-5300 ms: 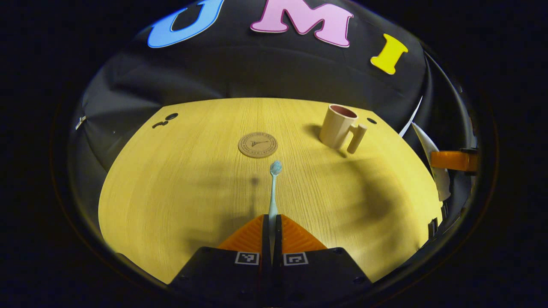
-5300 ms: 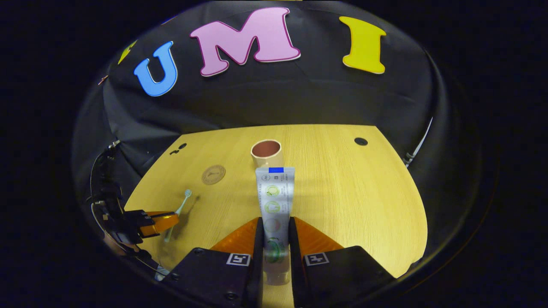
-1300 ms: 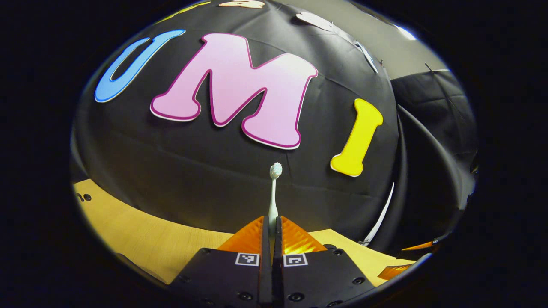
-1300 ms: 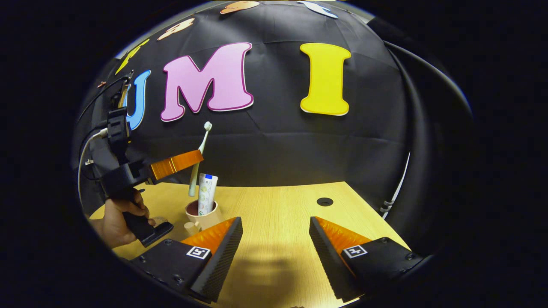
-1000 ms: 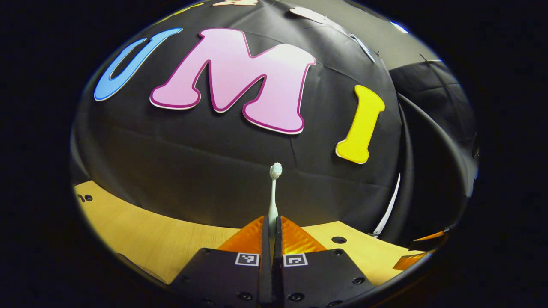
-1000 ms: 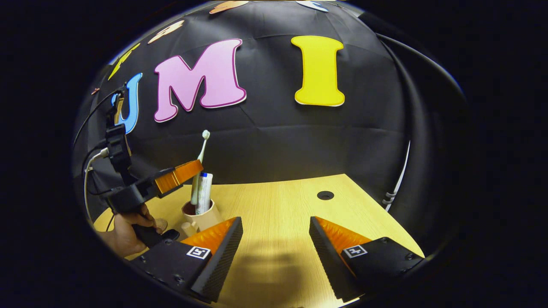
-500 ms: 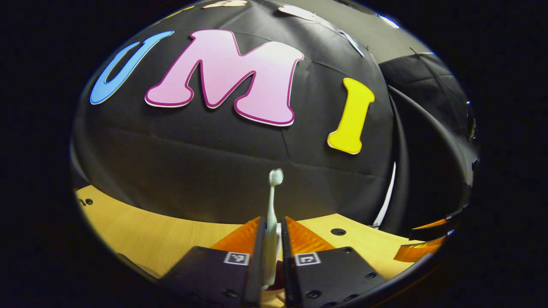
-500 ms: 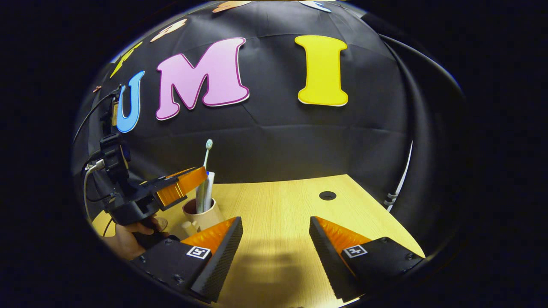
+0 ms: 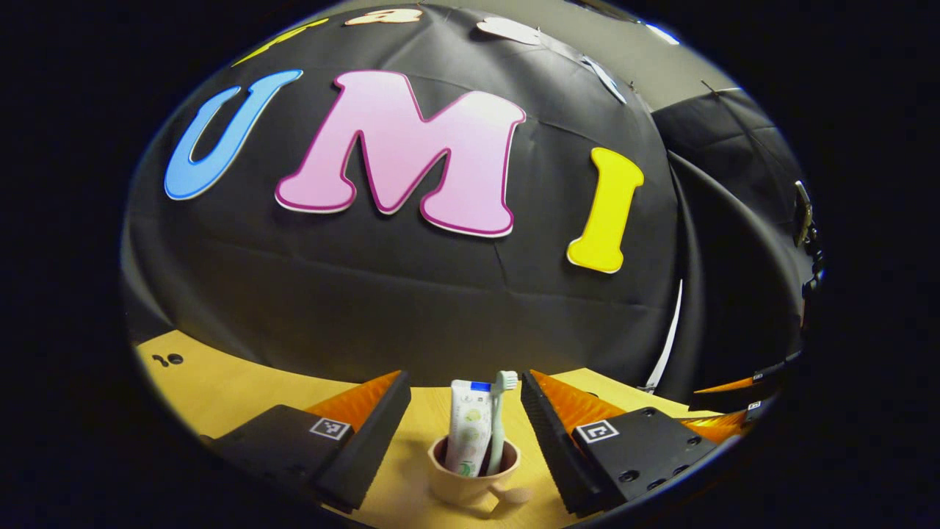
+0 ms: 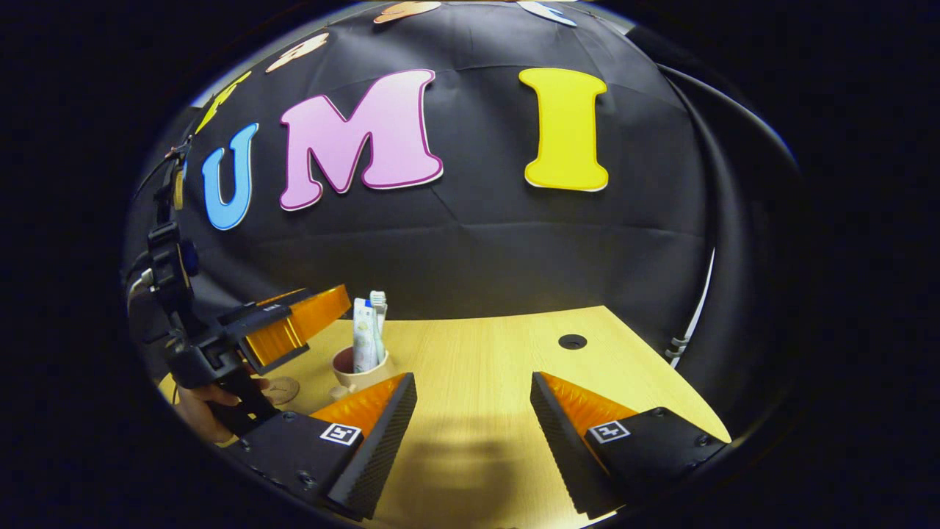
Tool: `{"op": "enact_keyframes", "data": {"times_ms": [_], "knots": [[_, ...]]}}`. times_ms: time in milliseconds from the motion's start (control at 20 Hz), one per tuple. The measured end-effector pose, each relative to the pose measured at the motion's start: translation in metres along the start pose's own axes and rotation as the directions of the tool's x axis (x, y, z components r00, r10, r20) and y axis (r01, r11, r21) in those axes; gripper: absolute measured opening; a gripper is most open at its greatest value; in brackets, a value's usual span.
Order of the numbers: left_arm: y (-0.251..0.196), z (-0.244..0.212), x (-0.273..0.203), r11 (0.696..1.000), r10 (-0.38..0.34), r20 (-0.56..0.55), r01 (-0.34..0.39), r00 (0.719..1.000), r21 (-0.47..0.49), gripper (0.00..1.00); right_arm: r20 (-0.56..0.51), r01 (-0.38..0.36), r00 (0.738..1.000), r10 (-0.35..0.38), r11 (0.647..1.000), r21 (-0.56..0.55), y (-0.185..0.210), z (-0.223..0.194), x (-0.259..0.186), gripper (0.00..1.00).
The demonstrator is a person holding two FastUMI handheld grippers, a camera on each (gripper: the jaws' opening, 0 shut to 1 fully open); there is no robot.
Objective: Put the toothbrush and toothpaste on the desktop into the cup, then pick up the cup and place it on the coaster on the desktop.
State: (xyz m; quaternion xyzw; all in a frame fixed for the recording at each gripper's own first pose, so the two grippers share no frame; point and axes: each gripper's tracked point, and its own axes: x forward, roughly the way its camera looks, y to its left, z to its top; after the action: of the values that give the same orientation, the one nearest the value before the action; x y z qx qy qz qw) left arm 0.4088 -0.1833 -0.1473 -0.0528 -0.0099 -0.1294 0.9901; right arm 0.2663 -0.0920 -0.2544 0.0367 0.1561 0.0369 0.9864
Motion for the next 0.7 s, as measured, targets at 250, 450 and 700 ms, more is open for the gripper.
{"op": "enact_keyframes", "data": {"times_ms": [250, 450, 700], "knots": [[0.038, 0.025, -0.054, 0.996, 0.091, -0.011, -0.091, 0.996, 0.005, 0.97, 0.02, -0.049, 0.999, 0.05, 0.999, -0.021, 0.034, 0.011, 0.0, 0.96], [0.073, 0.032, -0.111, 0.982, 0.188, -0.069, -0.187, 0.98, 0.019, 0.97, -0.016, -0.093, 0.996, 0.093, 0.995, -0.033, 0.065, 0.014, 0.01, 0.96], [0.098, 0.059, -0.192, 0.965, 0.262, -0.08, -0.258, 0.962, 0.05, 0.96, -0.155, -0.124, 0.981, 0.118, 0.992, -0.025, 0.092, -0.001, 0.02, 0.96]]}}
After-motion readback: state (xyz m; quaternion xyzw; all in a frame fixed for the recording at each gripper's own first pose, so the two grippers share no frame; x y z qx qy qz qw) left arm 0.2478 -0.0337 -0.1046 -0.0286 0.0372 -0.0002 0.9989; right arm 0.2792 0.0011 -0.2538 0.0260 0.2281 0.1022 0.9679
